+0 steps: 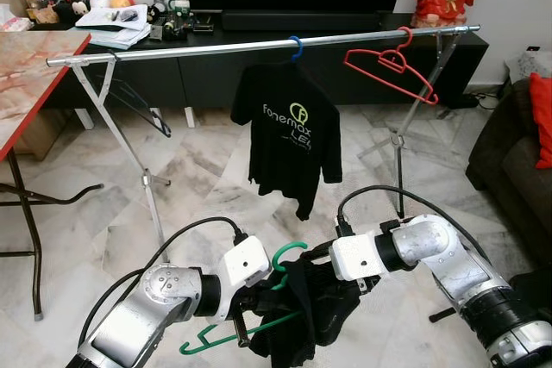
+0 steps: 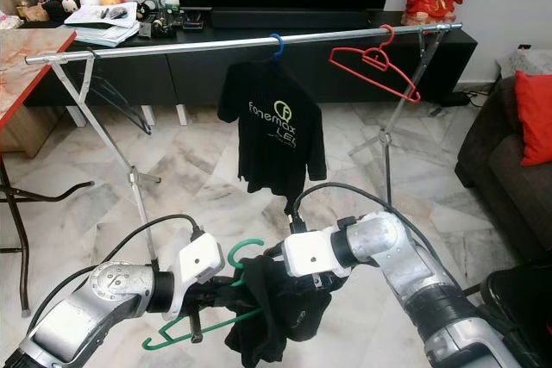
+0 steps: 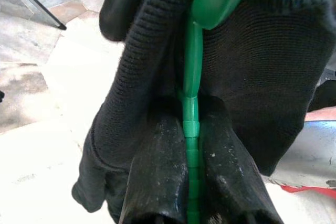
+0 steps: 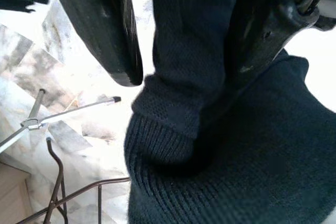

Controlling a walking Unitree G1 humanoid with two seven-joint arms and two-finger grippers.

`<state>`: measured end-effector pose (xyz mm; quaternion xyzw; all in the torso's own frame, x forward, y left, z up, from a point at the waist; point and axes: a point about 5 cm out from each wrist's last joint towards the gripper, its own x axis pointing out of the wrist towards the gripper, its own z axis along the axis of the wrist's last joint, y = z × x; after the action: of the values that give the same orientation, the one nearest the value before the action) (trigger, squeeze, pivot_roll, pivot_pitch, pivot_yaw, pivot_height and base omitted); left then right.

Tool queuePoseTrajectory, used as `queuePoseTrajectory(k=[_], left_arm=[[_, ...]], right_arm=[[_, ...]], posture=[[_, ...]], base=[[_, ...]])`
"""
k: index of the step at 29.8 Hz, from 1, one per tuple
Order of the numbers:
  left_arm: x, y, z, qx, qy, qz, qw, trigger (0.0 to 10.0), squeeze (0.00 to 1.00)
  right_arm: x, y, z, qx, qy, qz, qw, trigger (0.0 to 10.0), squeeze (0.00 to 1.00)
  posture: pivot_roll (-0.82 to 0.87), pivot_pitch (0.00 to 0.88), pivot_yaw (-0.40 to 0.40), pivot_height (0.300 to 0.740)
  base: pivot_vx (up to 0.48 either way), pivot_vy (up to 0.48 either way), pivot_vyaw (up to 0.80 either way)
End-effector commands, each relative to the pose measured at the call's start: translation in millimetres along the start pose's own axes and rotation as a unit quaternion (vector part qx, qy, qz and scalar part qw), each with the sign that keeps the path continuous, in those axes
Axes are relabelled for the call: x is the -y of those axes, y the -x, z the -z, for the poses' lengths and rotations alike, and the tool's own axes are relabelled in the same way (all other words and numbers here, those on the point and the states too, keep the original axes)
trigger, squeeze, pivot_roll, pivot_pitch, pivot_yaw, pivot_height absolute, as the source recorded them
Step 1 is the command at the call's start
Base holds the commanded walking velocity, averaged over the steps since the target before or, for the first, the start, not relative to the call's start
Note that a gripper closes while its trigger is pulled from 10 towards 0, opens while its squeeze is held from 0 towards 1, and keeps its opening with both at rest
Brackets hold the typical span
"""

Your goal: Hang hanger

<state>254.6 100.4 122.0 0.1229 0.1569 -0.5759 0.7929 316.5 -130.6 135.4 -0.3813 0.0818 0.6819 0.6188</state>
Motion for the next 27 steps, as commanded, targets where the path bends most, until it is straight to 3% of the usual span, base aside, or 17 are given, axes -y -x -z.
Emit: queuePoseTrajectory(k=[1, 2, 3, 4, 5, 27], left_arm=[[2.2, -1.0, -14.4, 0.020, -0.032, 0.011, 0.999, 10.0, 0.00], [2.0, -1.4, -15.2, 0.022, -0.033, 0.012, 0.999, 10.0, 0.00], [1.9, -1.5, -15.6, 0.022, -0.033, 0.012, 0.999, 10.0, 0.00], [1.6, -1.5, -16.0, 0.023, -0.034, 0.012, 0.999, 10.0, 0.00], [1.2, -1.5, -16.3, 0.023, -0.033, 0.011, 0.999, 10.0, 0.00], [-6.4, -2.3, -26.9, 0.037, -0.050, -0.004, 0.998, 10.0, 0.00]], right_arm=[[-2.3, -1.8, 1.9, -0.002, -0.005, -0.011, 1.000, 10.0, 0.00], [-4.5, -3.1, 3.5, -0.003, -0.009, -0.020, 1.000, 8.2, 0.00], [-5.0, -3.9, 3.8, -0.001, -0.012, -0.022, 1.000, 3.6, 0.00], [-5.7, -5.3, 3.1, 0.005, -0.017, -0.024, 1.000, 0.8, 0.00], [-6.6, -6.5, 1.4, 0.014, -0.022, -0.028, 0.999, 0.0, 0.00], [-15.1, -13.0, 1.6, 0.015, -0.035, -0.067, 0.997, 0.0, 0.00]], posture=[[0.00, 0.056, -0.025, 0.740], [0.00, 0.057, -0.025, 0.740], [0.00, 0.060, -0.027, 0.740], [0.00, 0.066, -0.029, 0.740], [0.00, 0.067, -0.029, 0.740], [0.02, 0.082, -0.039, 0.740]], base=[[0.000, 0.000, 0.00], [0.000, 0.000, 0.00], [0.000, 0.000, 0.00], [0.000, 0.000, 0.00], [0.000, 0.000, 0.00], [0.000, 0.000, 0.00]])
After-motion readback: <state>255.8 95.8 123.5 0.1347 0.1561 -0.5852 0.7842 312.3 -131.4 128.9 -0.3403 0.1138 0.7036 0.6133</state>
